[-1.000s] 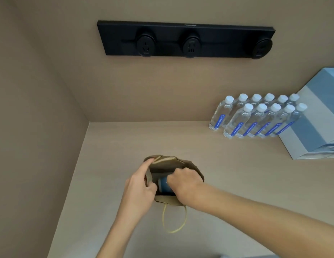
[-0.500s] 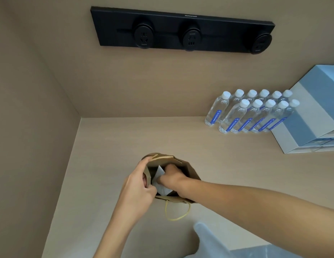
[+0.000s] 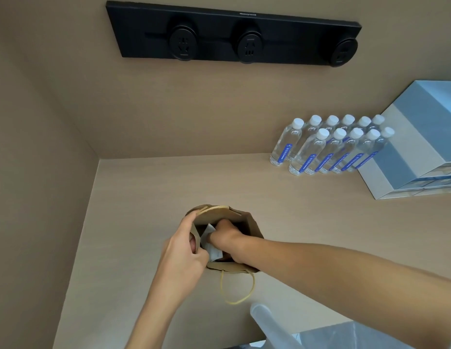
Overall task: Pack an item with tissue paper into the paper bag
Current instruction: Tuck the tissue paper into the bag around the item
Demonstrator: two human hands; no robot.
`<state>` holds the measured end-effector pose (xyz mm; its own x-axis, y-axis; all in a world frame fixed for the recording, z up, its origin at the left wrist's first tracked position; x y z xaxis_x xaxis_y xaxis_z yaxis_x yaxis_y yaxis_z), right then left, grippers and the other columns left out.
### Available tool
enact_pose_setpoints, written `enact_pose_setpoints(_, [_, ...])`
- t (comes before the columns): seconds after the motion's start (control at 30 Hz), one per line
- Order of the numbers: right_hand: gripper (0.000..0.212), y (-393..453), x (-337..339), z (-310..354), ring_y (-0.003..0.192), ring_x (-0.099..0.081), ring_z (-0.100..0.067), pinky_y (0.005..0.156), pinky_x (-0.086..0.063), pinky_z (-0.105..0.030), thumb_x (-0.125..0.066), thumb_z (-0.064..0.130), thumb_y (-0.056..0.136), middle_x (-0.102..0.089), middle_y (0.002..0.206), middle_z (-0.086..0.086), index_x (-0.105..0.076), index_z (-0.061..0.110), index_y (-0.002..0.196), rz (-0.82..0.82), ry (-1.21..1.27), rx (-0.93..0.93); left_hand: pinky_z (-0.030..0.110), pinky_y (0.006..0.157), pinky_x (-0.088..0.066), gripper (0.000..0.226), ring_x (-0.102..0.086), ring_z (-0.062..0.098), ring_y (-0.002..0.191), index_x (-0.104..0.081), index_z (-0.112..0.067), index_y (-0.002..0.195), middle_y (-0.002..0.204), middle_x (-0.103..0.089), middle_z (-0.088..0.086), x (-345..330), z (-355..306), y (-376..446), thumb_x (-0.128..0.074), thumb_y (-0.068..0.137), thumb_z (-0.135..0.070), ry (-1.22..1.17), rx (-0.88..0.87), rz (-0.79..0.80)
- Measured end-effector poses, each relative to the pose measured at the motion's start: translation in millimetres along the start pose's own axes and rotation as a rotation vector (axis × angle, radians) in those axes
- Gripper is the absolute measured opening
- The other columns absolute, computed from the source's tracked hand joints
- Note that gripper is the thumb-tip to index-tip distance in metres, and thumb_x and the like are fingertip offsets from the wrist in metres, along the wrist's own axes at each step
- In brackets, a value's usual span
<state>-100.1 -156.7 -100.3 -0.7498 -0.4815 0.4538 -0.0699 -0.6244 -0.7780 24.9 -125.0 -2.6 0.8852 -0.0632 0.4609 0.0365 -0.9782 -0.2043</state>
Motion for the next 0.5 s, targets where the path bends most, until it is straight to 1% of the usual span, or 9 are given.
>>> enact_pose_setpoints(0.13, [0.033, 0.1, 0.0, -2.4, 0.119, -0.056, -0.03, 0.102, -0.047, -0.042, -0.049, 0.019, 0.097, -0.06, 0.129, -0.013, -0.054, 0.009, 0.128, 0.008, 0.054, -0.033, 0.013, 0.044, -0.038, 0.083, -0.039, 0.006, 0.049, -0.048, -0.041, 0.137, 0.058, -0.034, -0.004, 4.0, 0.1, 0.3, -0.052, 0.072, 0.012, 0.006, -0.009, -0.013])
enact_pose_setpoints(0.23, [0.034, -2.2, 0.6, -8.2, 0.118, -0.057, -0.031, 0.101, -0.049, -0.042, -0.046, 0.021, 0.098, -0.061, 0.128, -0.013, -0.053, 0.01, 0.129, 0.046, 0.117, -0.064, 0.015, 0.046, -0.038, 0.082, -0.039, 0.007, 0.051, -0.05, -0.043, 0.134, 0.059, -0.034, -0.004, 4.6, -0.3, -0.3, -0.052, 0.072, 0.011, 0.001, -0.02, -0.012])
enact_pose_setpoints(0.33, [0.034, -1.6, 6.0, -13.6, 0.117, -0.059, -0.029, 0.102, -0.048, -0.038, -0.042, 0.021, 0.1, -0.062, 0.129, -0.014, -0.056, 0.008, 0.129, 0.026, 0.171, -0.088, 0.016, 0.047, -0.038, 0.079, -0.038, 0.006, 0.051, -0.051, -0.045, 0.131, 0.059, -0.034, -0.007, 4.0, 3.3, 1.2, -0.052, 0.073, 0.008, -0.028, -0.001, -0.018])
enact_pose_setpoints(0.4, [0.035, -2.8, 14.5, -12.2, 0.118, -0.058, -0.03, 0.102, -0.047, -0.037, -0.042, 0.017, 0.099, -0.061, 0.129, -0.016, -0.057, 0.004, 0.128, -0.025, 0.154, -0.055, 0.016, 0.048, -0.039, 0.077, -0.039, 0.006, 0.051, -0.052, -0.044, 0.13, 0.056, -0.036, -0.009, 2.5, 4.8, 2.8, -0.053, 0.073, 0.007, -0.039, 0.005, -0.011])
enact_pose_setpoints(0.5, [0.035, -2.9, 21.5, -7.0, 0.116, -0.06, -0.04, 0.095, -0.052, -0.043, -0.049, 0.006, 0.093, -0.061, 0.125, -0.026, -0.057, -0.006, 0.126, -0.04, 0.23, -0.007, 0.013, 0.045, -0.038, 0.08, -0.041, 0.004, 0.049, -0.048, -0.049, 0.129, 0.053, -0.043, -0.016, -1.7, 0.1, 3.4, -0.052, 0.071, 0.006, -0.028, -0.016, 0.016])
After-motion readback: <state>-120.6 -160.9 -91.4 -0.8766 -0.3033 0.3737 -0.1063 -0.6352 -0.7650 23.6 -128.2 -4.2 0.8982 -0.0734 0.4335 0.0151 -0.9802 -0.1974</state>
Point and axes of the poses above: each hand's wrist, its own y-axis towards the middle knuckle, its own x-axis out of the back of the hand, z = x × y, the point moved 10 cm from there along y, towards the middle knuckle
